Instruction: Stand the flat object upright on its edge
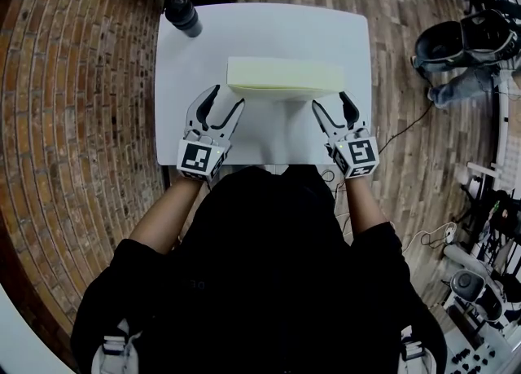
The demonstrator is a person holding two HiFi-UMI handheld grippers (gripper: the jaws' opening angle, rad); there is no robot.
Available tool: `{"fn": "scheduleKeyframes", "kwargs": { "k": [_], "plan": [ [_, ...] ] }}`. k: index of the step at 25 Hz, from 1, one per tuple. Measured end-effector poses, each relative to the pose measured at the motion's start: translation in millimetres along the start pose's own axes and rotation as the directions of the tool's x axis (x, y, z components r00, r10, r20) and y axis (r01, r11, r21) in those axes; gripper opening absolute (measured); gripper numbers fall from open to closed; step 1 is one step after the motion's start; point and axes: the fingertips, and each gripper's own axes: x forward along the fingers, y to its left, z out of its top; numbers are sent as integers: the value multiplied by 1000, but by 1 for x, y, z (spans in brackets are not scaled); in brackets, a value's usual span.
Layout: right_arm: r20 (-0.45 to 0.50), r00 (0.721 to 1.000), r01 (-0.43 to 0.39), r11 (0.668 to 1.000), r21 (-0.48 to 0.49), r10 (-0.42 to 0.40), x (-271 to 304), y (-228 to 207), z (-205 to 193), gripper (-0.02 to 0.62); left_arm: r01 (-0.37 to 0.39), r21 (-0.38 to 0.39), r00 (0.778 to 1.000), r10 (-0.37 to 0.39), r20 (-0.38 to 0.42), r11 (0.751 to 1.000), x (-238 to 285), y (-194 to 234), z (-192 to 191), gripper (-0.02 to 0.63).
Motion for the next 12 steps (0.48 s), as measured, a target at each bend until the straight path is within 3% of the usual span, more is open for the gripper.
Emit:
{"fn": "scheduleKeyframes", "kwargs": {
  "k": [9, 12],
  "plan": [
    [91, 996, 6, 999, 41, -10, -26, 2, 42, 291, 18, 6, 999, -18, 36, 1000, -15, 6, 35, 245],
    [148, 989, -2, 998, 55, -6, -34, 6, 66, 263, 21, 17, 998, -22, 65, 1000, -21, 4, 53, 201]
  ]
}}
